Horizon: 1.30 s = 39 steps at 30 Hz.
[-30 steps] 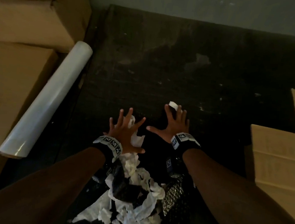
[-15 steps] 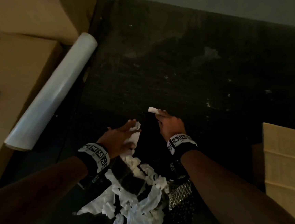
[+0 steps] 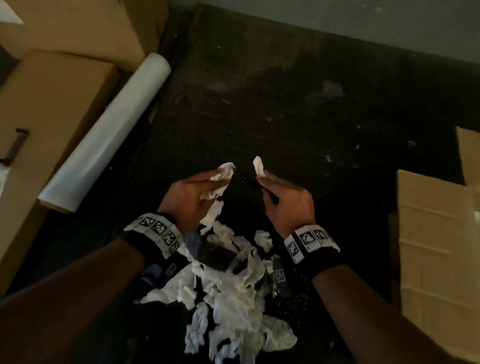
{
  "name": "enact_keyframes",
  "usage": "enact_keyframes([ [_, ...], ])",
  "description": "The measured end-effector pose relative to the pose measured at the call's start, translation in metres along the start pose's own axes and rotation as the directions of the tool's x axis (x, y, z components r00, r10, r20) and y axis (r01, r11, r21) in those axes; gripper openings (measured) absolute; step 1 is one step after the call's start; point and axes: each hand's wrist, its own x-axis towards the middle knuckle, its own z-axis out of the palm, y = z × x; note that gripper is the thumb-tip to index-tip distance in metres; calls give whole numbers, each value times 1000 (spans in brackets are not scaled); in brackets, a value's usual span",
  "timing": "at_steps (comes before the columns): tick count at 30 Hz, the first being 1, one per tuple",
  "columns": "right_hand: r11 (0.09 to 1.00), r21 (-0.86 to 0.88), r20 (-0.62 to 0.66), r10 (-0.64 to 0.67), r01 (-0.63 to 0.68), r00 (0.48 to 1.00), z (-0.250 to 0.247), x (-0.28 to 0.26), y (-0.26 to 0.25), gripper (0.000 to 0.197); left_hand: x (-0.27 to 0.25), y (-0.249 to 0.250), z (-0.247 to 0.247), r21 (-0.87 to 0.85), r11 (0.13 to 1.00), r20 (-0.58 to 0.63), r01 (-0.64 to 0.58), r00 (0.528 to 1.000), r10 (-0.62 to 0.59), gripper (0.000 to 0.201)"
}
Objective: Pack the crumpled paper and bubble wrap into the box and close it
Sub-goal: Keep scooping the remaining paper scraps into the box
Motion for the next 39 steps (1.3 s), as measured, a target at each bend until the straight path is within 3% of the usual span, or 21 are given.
enact_keyframes([
  [2, 1000, 29, -24, 6, -5, 1000, -7, -42, -17, 37, -25, 22, -8, -34, 999, -33, 3, 999, -4, 49],
  [6, 997, 56, -38, -47, 49, 998, 7, -126, -32, 39, -88, 45, 7, -86, 996, 38, 40, 999, -37, 52],
  [10, 990, 77, 158, -132, 121, 979, 49, -184, -22, 44, -141, 53, 35, -47, 994, 273, 102, 958, -85, 51],
  [12, 985, 67, 245, -169, 157, 955, 60, -199, -17, 49, -159, 58, 39, 39, 992, 397, 121, 909, -127, 69],
  [14, 983, 52, 270, -183, 175, 945, 58, -205, -14, 57, -168, 66, 32, 126, 985, 371, 116, 916, -155, 87],
  [17, 989, 41, 270, -151, 145, 951, 32, -207, -21, 80, -172, 80, 8, 160, 981, 226, 111, 963, -146, 102],
  [20, 995, -6, 289, -94, 100, 953, 6, -209, -22, 103, -172, 82, -11, 228, 961, 219, 155, 954, -206, 114],
  [22, 998, -55, 315, -14, 34, 949, -3, -211, -17, 119, -167, 77, -18, 284, 930, 258, 234, 915, -309, 126],
  [25, 986, -159, 382, 115, -58, 917, -1, -213, -8, 139, -160, 63, -14, 366, 871, 353, 327, 818, -455, 141],
  [28, 978, -170, 461, 184, -117, 868, 18, -209, -7, 149, -159, 55, 7, 369, 845, 467, 388, 708, -529, 145],
  [30, 981, -154, 503, 180, -118, 845, 34, -202, -10, 153, -160, 57, 22, 360, 850, 524, 385, 670, -526, 147],
  [35, 986, -138, 514, 152, -93, 844, 37, -189, -23, 157, -158, 72, 22, 297, 873, 466, 387, 739, -487, 160],
  [39, 973, -216, 527, 46, 82, 849, 13, -190, -24, 158, -157, 72, -7, 312, 898, 421, 311, 802, -424, 165],
])
